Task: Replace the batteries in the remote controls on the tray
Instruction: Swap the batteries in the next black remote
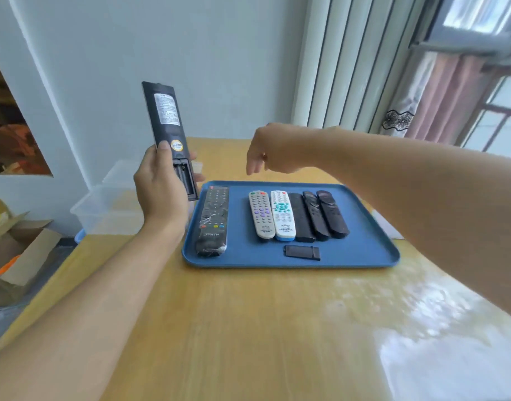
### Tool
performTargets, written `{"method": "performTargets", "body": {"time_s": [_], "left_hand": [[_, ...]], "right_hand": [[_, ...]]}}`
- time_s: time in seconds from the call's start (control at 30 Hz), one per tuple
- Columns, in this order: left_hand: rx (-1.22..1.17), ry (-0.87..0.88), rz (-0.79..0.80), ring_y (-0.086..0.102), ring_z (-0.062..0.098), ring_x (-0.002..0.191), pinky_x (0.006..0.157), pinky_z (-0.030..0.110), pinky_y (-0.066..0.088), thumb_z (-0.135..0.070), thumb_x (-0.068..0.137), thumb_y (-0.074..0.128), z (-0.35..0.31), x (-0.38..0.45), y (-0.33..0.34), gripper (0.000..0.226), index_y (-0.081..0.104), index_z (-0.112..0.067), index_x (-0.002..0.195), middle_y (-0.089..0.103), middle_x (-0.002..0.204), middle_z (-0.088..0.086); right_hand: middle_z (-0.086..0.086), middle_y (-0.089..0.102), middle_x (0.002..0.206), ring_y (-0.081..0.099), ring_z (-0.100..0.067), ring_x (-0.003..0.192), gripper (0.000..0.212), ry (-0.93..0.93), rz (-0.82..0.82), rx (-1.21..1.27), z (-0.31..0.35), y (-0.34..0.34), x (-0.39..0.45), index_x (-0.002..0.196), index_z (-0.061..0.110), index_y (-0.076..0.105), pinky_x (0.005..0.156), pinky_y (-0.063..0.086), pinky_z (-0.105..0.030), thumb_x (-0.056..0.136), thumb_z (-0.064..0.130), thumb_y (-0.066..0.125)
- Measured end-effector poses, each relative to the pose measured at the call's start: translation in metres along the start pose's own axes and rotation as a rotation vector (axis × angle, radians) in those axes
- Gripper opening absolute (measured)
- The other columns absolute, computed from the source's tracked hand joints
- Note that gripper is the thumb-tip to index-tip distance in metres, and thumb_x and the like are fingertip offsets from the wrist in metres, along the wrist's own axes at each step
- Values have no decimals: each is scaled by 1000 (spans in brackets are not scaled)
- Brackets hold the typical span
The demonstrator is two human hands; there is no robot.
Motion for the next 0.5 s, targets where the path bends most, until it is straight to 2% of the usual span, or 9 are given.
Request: {"method": "performTargets", "body": {"time_s": [0.13, 0.2, 0.23, 0.3, 0.4, 0.5], "left_hand": [[-24, -103, 231, 65, 19, 51, 45, 26, 50, -28, 110, 39, 13, -48, 79, 29, 62, -10, 107, 76, 96, 10], [-30, -171, 334, 65, 21, 52, 46, 27, 50, -29, 109, 41, 24, -76, 113, 28, 63, -13, 103, 77, 93, 9], [-36, -213, 373, 65, 21, 53, 46, 27, 50, -29, 108, 43, 30, -90, 128, 27, 64, -14, 102, 77, 91, 8], [-22, -281, 440, 64, 20, 54, 45, 27, 51, -30, 106, 48, 42, -115, 153, 24, 64, -13, 105, 78, 92, 8], [-9, -318, 538, 64, 22, 56, 46, 29, 52, -27, 103, 57, 55, -144, 188, 19, 61, -18, 119, 76, 99, 12], [-16, -344, 580, 65, 21, 55, 47, 29, 51, -22, 101, 62, 66, -159, 209, 42, 47, -24, 141, 75, 99, 14]], "right_hand": [[5, 71, 104, 66, -23, 96, 42, 252, 50, -82, -96, 1, -67, 93, 37, 72, 87, 56, -38, 92, 2, 49], [-4, 69, 97, 62, -25, 83, 18, 403, 74, -89, -139, 6, -103, 96, 23, 72, 78, 53, -33, 91, 11, 60], [-5, 67, 90, 60, -25, 77, 14, 474, 104, -111, -155, 12, -121, 100, 16, 73, 71, 50, -30, 90, 14, 64], [-3, 69, 90, 65, -23, 77, 18, 554, 167, -161, -181, 28, -151, 104, 13, 75, 66, 50, -27, 90, 16, 65], [-3, 72, 104, 69, -25, 92, 22, 607, 198, -235, -211, 59, -181, 106, 17, 77, 75, 57, -29, 88, 20, 63], [-8, 70, 98, 66, -28, 87, 26, 688, 98, -135, -223, 72, -197, 109, 13, 71, 75, 59, -34, 84, 17, 65]]}}
Point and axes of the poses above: each hand's wrist, its own x-axis towards the middle knuckle, its own y-axis out of the palm, z = x × y, the point moved 10 cm from there along x, towards the middle knuckle
